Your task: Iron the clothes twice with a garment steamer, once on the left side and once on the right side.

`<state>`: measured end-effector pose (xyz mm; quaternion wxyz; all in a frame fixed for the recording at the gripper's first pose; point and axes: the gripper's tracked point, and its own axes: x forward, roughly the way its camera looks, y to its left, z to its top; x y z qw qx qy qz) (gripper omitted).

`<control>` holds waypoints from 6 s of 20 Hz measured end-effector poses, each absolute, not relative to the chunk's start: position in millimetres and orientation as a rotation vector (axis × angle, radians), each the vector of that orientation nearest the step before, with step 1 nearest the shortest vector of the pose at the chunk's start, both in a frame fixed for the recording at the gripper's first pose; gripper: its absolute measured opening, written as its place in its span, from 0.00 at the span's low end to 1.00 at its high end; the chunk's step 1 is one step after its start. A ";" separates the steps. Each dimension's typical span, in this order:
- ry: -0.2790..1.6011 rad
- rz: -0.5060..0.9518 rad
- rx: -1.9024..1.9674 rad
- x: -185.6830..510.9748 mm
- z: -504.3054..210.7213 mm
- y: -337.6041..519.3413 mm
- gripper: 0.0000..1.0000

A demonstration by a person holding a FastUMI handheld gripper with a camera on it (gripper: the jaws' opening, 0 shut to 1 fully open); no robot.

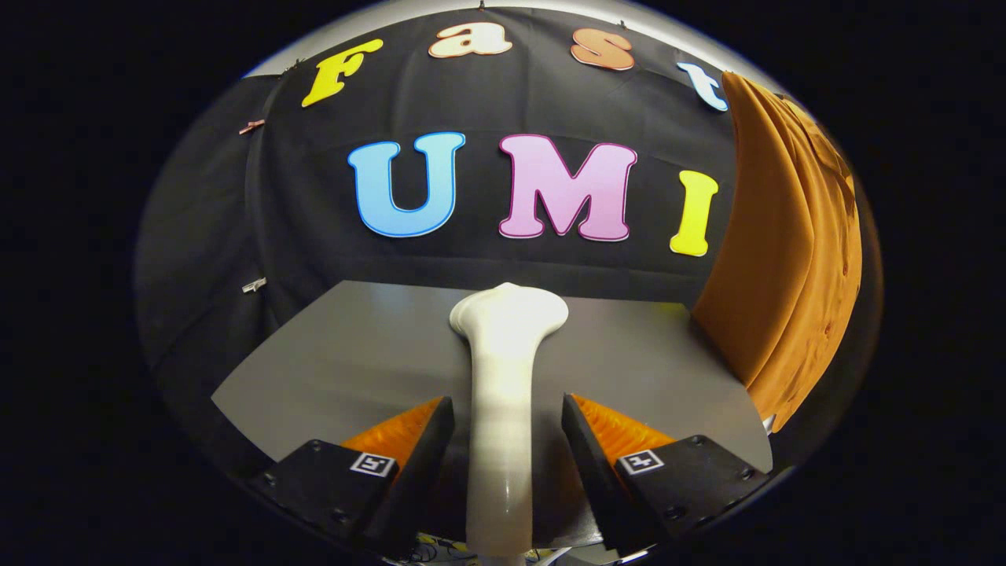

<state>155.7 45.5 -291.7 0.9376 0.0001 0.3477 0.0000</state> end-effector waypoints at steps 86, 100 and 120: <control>0.595 -0.021 0.207 85.3 -278.7 -276.0 0.36; 0.659 -0.091 0.244 28.5 -280.3 -282.5 0.35; 0.419 -0.202 0.235 89.2 -204.5 -425.2 0.35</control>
